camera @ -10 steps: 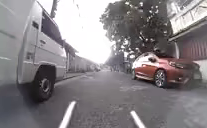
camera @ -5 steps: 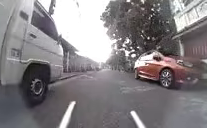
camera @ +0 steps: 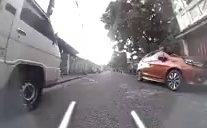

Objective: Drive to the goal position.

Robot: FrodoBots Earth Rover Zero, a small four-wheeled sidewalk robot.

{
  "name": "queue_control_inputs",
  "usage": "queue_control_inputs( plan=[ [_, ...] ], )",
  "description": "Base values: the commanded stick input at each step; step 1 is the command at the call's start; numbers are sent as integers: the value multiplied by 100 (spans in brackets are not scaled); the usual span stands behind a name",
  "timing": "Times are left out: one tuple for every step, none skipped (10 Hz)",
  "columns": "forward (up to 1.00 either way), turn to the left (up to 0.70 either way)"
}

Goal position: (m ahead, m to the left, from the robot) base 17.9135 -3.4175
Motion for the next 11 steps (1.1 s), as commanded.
queue_control_inputs(
  plan=[
    [70, 0],
    [70, 0],
    [70, 0],
    [70, 0],
    [70, 0],
    [70, 0],
    [70, 0],
    [70, 0],
    [70, 0],
    [70, 0],
    [70, 0]
  ],
)
